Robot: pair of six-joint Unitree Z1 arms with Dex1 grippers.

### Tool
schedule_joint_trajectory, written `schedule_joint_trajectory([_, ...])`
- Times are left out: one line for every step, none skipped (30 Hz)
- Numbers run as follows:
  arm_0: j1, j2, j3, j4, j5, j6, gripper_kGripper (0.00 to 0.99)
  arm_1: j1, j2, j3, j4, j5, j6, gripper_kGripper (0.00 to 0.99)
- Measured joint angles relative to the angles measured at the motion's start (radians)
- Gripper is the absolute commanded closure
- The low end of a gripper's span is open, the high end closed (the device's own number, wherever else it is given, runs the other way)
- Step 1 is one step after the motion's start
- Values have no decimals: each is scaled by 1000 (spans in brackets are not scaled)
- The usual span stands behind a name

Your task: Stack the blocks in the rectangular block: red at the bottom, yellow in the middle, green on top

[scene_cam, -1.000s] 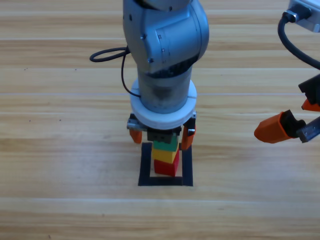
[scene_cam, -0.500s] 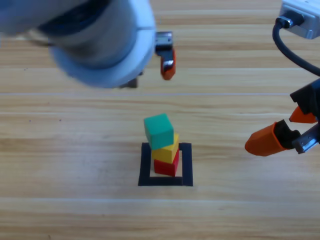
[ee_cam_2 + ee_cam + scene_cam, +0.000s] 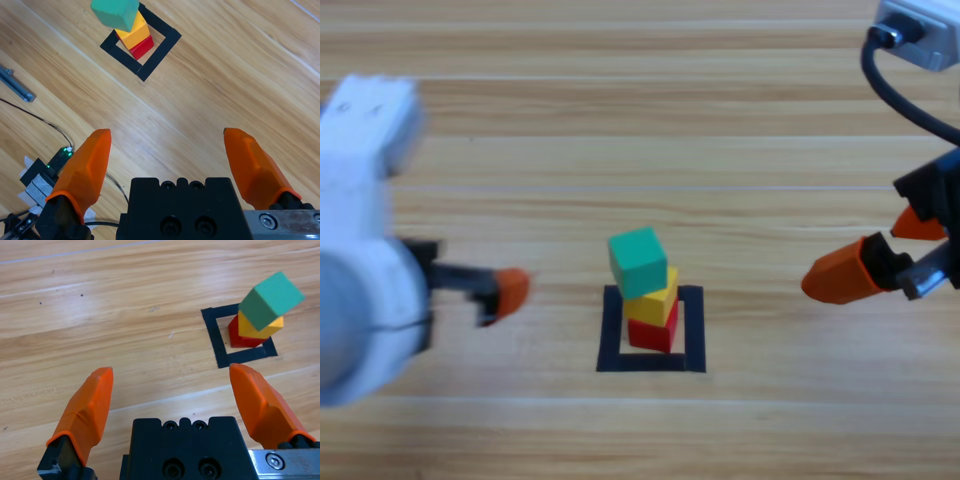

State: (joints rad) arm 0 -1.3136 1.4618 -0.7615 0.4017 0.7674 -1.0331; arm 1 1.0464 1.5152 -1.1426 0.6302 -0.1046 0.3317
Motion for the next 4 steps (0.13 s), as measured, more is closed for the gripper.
schedule_joint_trajectory([0, -49, 82, -76, 9, 31, 0, 0, 0, 0, 0, 0, 0, 1])
schedule_joint_trajectory([0, -66, 116, -113, 10, 45, 0, 0, 0, 1, 0, 0, 0, 1])
schedule_joint_trajectory([-1, -79, 144, -150, 11, 56, 0, 0, 0, 1, 0, 0, 0, 1])
schedule_joint_trajectory([-1, -97, 190, -207, 11, 76, 0, 0, 0, 1, 0, 0, 0, 1])
